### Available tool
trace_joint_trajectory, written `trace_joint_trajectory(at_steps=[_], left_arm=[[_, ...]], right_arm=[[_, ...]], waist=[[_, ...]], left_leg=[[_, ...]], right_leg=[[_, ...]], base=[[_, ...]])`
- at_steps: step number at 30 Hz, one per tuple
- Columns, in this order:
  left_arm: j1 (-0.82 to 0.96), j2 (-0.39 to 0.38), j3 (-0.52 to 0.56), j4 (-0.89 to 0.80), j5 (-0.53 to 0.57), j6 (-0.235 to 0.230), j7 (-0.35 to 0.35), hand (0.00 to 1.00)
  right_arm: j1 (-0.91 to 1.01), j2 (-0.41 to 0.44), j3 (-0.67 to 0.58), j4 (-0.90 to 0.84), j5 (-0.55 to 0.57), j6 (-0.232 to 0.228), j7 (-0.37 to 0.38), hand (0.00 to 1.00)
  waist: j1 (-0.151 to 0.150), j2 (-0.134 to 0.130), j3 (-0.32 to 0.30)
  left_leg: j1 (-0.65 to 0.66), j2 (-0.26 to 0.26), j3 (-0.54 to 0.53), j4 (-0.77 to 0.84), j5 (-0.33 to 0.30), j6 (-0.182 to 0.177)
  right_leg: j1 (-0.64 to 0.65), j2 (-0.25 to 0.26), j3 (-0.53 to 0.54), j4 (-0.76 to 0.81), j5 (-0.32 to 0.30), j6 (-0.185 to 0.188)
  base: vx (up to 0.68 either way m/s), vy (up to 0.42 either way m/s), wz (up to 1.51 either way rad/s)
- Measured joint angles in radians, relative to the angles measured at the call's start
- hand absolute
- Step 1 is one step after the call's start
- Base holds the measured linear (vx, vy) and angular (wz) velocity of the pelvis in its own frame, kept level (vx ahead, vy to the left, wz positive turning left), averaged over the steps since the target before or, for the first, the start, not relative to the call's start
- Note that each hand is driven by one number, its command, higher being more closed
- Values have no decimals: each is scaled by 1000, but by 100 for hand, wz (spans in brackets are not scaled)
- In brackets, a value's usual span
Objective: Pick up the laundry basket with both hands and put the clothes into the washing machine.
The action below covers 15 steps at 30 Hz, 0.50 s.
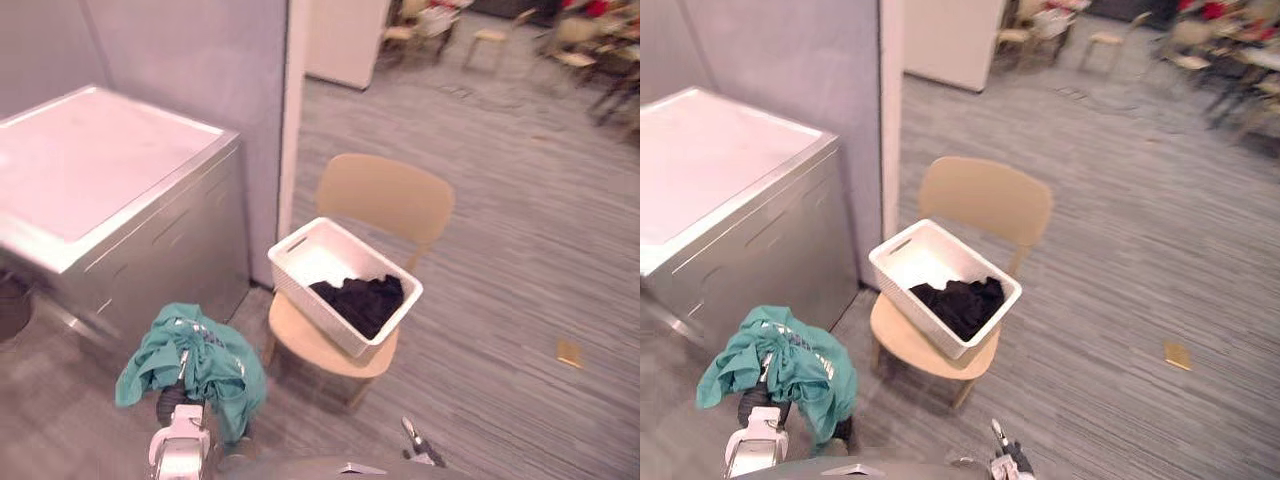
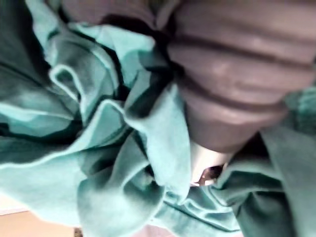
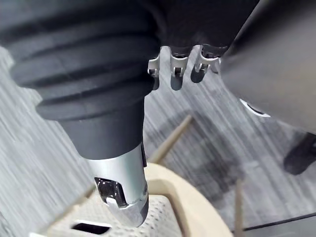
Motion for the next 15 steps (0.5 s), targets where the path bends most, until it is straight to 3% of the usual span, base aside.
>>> trace_joint_trajectory(at_steps=[1, 2, 3, 5, 9, 10, 11, 12, 13, 14, 15], left_arm=[[-8, 7, 1, -1, -1, -2, 0, 100], [-42, 24, 1, -4, -1, -1, 1, 100], [-51, 22, 1, -5, -1, -2, 1, 100], [-57, 23, 6, -6, -1, -5, 1, 100], [-96, 30, 0, -7, -2, -5, 1, 100], [-128, 32, 1, -6, -2, -6, 3, 100], [-150, 34, 4, -6, -2, -10, 5, 100], [-183, 38, 3, -4, -2, -27, 6, 100], [-205, 40, 2, -3, -2, -27, 6, 100], [-224, 40, -10, 8, -2, -26, 6, 100], [-234, 41, -29, 24, -2, -24, 5, 100]], right_arm=[[-6, 2, 2, -2, -1, -6, 0, 0], [-45, -1, 10, -9, -9, -16, -4, 0], [-51, -6, 23, -17, -9, -21, -4, 0], [-80, -20, 39, -49, -31, -23, -6, 0], [-82, -17, 50, -72, -39, -22, -10, 0], [-81, 5, 24, -89, -38, -21, -22, 0], [-84, 23, 12, -99, -38, -21, -29, 0], [-79, 68, -7, -107, -37, -19, -28, 0], [-78, 73, 3, -100, -37, -13, -28, 0], [-70, 73, -10, -103, -36, -2, -30, 0], [-65, 74, -48, -103, -36, -6, -42, 0]], waist=[[1, -30, 12], [1, -41, 57], [0, -43, 76], [0, 15, 86], [-3, 18, 89], [-2, 10, 96], [-2, -3, 101], [-7, -39, 105], [-8, -55, 100], [-7, -55, 99], [-9, -48, 96]], left_leg=[[-15, -12, 10, 9, -34, -11], [-79, -60, 36, 177, 2, 101], [-102, -54, 55, 270, -6, 118], [-116, 52, 106, 500, -91, 128], [-34, 209, 163, 573, -194, 127], [-18, 217, 243, 593, -280, 112], [-26, 191, 253, 606, -279, 112], [-58, 144, 245, 595, -291, 117], [-78, 147, 264, 596, -310, 109], [-82, 208, 347, 647, -339, 87], [-117, 206, 332, 706, -339, 87]], right_leg=[[-7, -33, -25, 9, -3, -5], [-13, -118, -79, 38, 2, -15], [-13, -131, -98, 41, 8, -18], [-14, -148, -138, 76, 32, -2], [1, -243, -179, 166, 49, 27], [20, -285, -196, 183, 77, 48], [34, -306, -216, 188, 93, 46], [37, -329, -240, 188, 82, 43], [48, -325, -252, 173, 87, 37], [96, -307, -297, 110, 143, 38], [117, -305, -322, 93, 207, 29]], base=[[-164, 80, 136], [-131, 81, 106], [-124, 48, 103], [-80, 52, 52], [-17, 280, 59], [37, 337, 60], [36, 463, 88], [11, 256, 80], [24, 226, 104], [57, 321, 105], [61, 375, 93]])
